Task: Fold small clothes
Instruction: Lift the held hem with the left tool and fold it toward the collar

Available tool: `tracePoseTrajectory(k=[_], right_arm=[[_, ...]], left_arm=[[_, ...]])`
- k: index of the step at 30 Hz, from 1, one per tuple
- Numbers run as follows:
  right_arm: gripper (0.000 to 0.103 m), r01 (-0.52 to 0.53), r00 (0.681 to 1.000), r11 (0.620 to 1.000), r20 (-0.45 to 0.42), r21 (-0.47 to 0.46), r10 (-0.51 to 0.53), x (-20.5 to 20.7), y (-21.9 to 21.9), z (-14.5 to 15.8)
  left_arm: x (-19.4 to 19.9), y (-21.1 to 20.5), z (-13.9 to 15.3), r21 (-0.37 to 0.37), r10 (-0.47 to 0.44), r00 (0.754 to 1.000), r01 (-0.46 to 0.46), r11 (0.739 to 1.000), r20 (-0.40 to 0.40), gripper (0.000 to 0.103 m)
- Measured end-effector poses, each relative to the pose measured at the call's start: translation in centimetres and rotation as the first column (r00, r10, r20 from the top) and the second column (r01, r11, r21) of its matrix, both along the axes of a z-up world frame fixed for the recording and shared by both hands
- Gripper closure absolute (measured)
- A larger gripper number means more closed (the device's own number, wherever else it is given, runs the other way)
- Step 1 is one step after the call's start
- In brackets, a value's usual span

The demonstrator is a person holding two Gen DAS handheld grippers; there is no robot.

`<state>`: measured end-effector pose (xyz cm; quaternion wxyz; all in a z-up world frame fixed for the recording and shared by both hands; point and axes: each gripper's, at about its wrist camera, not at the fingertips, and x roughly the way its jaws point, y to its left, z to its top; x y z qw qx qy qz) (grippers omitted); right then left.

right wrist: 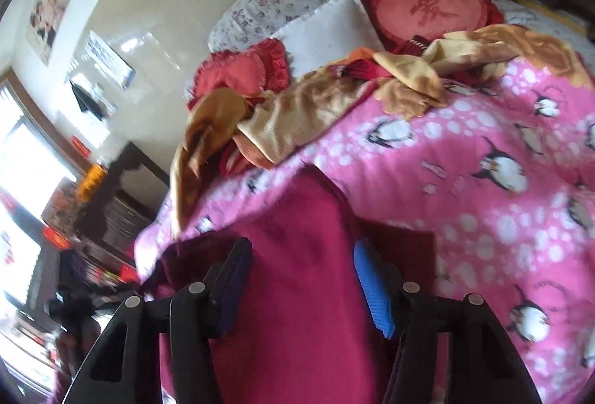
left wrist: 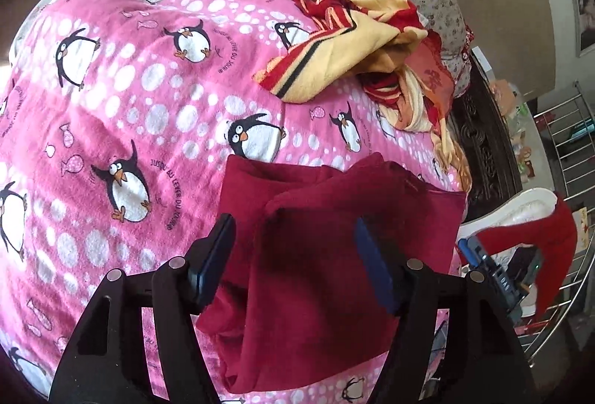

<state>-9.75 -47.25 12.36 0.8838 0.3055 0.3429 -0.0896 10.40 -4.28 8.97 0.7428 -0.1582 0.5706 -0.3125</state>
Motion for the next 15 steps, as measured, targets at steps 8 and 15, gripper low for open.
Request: tracePoseTrajectory(k=[8, 15], right_arm=[[0.048, -0.034, 0.993, 0.999, -0.114, -0.027, 0.031, -4.6, 2.6, -2.7], [0.067, -0.094, 0.987, 0.994, -0.139, -0.058, 0.085, -8.2, 4.9, -4.8]], left_arm=[[-5.5, 1.1, -1.0, 0.092, -0.040, 0.994, 0.031, 0.995, 0.104, 0.036], [-10.0, -0.2, -5.0, 0.208, -0.153, 0.979, 0.124, 0.970, 0.134, 0.036]])
